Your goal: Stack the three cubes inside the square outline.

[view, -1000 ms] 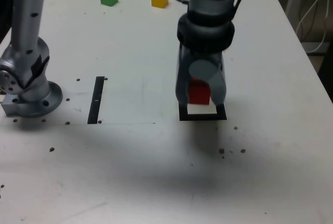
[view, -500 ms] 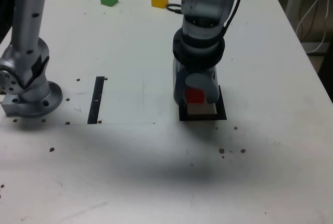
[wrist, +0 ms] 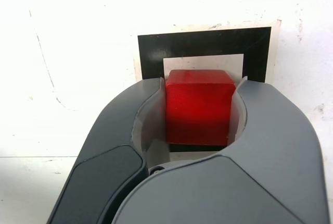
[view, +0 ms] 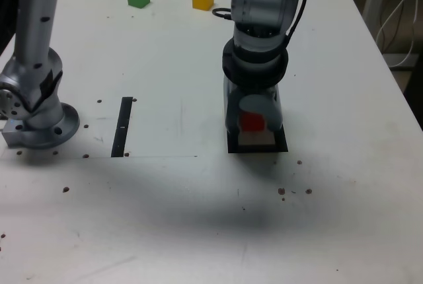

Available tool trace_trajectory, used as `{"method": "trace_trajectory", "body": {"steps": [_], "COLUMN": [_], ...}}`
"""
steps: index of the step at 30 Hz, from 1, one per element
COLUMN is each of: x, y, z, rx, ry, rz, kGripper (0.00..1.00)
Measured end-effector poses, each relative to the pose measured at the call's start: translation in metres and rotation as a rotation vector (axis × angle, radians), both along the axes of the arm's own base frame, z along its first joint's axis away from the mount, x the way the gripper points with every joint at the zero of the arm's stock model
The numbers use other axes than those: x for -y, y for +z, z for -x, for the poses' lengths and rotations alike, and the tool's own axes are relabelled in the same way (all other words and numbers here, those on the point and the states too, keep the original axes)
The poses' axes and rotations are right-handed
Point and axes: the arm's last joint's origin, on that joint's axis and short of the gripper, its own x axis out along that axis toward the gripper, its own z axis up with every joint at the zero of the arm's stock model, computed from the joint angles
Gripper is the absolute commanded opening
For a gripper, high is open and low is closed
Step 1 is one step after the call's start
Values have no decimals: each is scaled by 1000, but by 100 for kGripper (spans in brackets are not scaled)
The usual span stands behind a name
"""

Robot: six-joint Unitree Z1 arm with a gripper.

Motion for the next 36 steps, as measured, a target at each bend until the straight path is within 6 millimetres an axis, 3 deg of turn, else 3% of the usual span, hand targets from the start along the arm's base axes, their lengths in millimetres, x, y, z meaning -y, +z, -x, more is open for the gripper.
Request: {"method": "trace_trajectory", "body": {"steps": [13,17,21,26,31,36], "x": [1,1,1,-11,-39,-83], "y": [-6,-5,9,53,87,102], "z": [-5,-5,-1,7,3,4], "rx": [-1,1,34,92,60,27], "ry": [-33,-36,-40,-88,-151,-142], "rz": [11,12,15,3,-7,-10], "kGripper": [86,96,99,99,99,99]}}
